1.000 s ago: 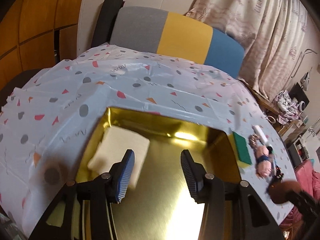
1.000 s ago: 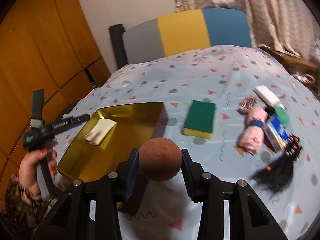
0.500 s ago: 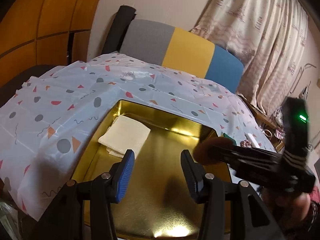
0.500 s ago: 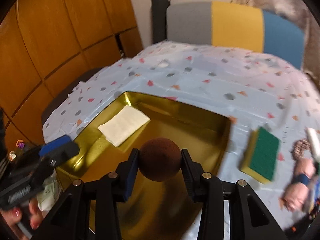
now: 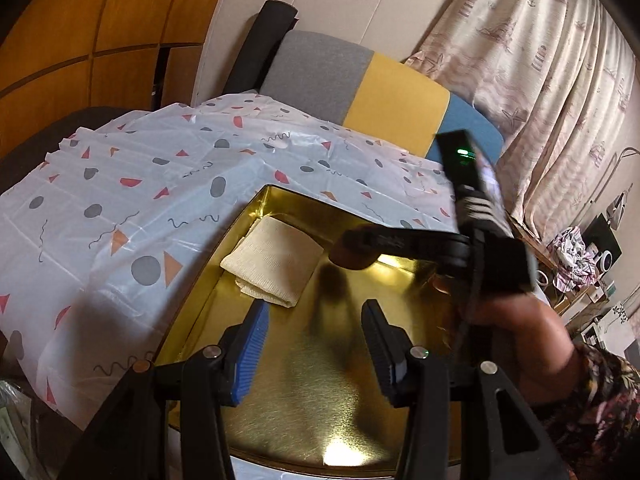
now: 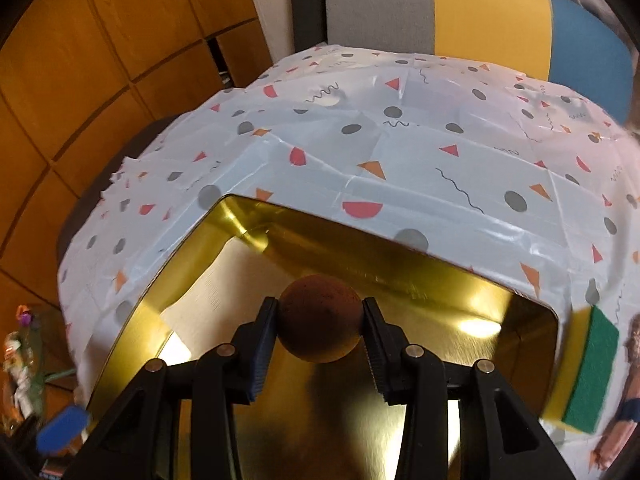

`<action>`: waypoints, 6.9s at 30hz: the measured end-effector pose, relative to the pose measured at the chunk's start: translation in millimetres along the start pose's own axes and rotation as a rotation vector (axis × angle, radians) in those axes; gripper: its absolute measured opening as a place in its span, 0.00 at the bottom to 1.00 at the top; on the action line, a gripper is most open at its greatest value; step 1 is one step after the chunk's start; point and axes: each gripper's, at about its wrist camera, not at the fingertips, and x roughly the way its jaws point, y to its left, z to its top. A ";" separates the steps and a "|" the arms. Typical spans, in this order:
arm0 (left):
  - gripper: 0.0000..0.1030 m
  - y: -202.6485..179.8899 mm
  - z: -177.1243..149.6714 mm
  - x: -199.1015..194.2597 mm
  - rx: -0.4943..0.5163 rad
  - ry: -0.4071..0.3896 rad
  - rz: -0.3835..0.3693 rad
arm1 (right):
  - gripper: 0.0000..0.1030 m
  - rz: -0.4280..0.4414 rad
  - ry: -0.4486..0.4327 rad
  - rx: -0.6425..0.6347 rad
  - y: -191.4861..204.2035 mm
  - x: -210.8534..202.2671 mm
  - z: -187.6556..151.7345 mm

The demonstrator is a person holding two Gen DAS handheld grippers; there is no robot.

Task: Organize soft objects
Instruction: 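Lower the brown ball into the gold tray and open the right tool, then grasp the beaded black wig with the right tool, then grasp the pink rolled towel with the left tool, then place the pink towel in the tray with the left tool while the right tool carries the wig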

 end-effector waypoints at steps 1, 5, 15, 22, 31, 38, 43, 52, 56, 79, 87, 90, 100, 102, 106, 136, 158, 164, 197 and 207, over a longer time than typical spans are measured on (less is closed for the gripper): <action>0.47 0.3 -0.1 0.0 -0.001 0.001 0.001 | 0.44 -0.010 0.002 -0.002 1.7 4.8 2.5; 0.47 0.2 -1.8 2.7 -0.010 0.015 -0.001 | 0.57 -0.012 0.011 0.014 1.5 15.4 7.6; 0.47 -8.3 -10.5 8.7 -0.016 0.054 -0.074 | 0.77 -0.014 -0.098 0.006 -14.6 -42.0 -4.5; 0.47 -30.2 -17.4 5.6 0.055 0.055 -0.104 | 0.80 -0.038 -0.201 0.017 -34.7 -95.6 -31.6; 0.47 -64.8 -37.7 10.6 0.154 0.112 -0.167 | 0.86 -0.143 -0.260 0.093 -79.6 -151.3 -103.4; 0.47 -101.8 -59.4 11.3 0.249 0.170 -0.251 | 0.88 -0.213 -0.216 0.176 -107.4 -156.6 -165.4; 0.47 -123.8 -74.7 4.5 0.303 0.191 -0.304 | 0.88 -0.272 -0.178 0.244 -130.9 -155.0 -214.7; 0.47 -159.6 -99.9 4.7 0.368 0.252 -0.344 | 0.88 -0.413 -0.197 0.485 -215.6 -188.9 -283.2; 0.47 -171.3 -105.9 5.9 0.379 0.263 -0.342 | 0.88 -0.487 -0.261 0.628 -266.8 -213.7 -293.0; 0.47 -220.6 -115.1 16.3 0.419 0.313 -0.354 | 0.66 -0.530 -0.250 0.706 -359.7 -176.2 -268.3; 0.47 -237.8 -107.5 24.1 0.414 0.304 -0.351 | 0.68 -0.539 -0.183 0.565 -357.9 -168.6 -266.3; 0.47 -253.0 -103.5 28.1 0.436 0.296 -0.360 | 0.61 -0.545 -0.188 0.548 -357.3 -170.3 -268.7; 0.47 -311.9 -96.4 73.6 0.531 0.327 -0.336 | 0.38 -0.503 -0.348 0.694 -369.7 -191.7 -295.6; 0.47 -326.6 -97.7 92.6 0.564 0.343 -0.308 | 0.38 -0.496 -0.376 0.722 -371.8 -194.5 -299.9; 0.47 -349.4 -98.6 129.4 0.597 0.380 -0.285 | 0.38 -0.472 -0.403 0.751 -375.6 -195.8 -304.4; 0.32 -338.3 -98.1 178.9 0.502 0.366 -0.313 | 0.38 -0.474 -0.423 0.753 -374.7 -193.9 -307.9; 0.33 -155.2 10.1 117.5 0.286 0.261 -0.092 | 0.38 -0.485 -0.414 0.749 -373.2 -192.6 -306.5; 0.33 -115.9 7.5 160.0 0.273 0.391 0.012 | 0.38 -0.514 -0.389 0.734 -369.9 -192.3 -302.3; 0.49 -80.8 -3.2 93.5 0.149 0.271 -0.082 | 0.37 -0.077 -0.459 0.299 -127.1 -192.3 -143.9; 0.49 -73.1 -0.5 65.4 0.104 0.200 -0.097 | 0.37 -0.042 -0.317 0.261 -75.8 -136.9 -110.0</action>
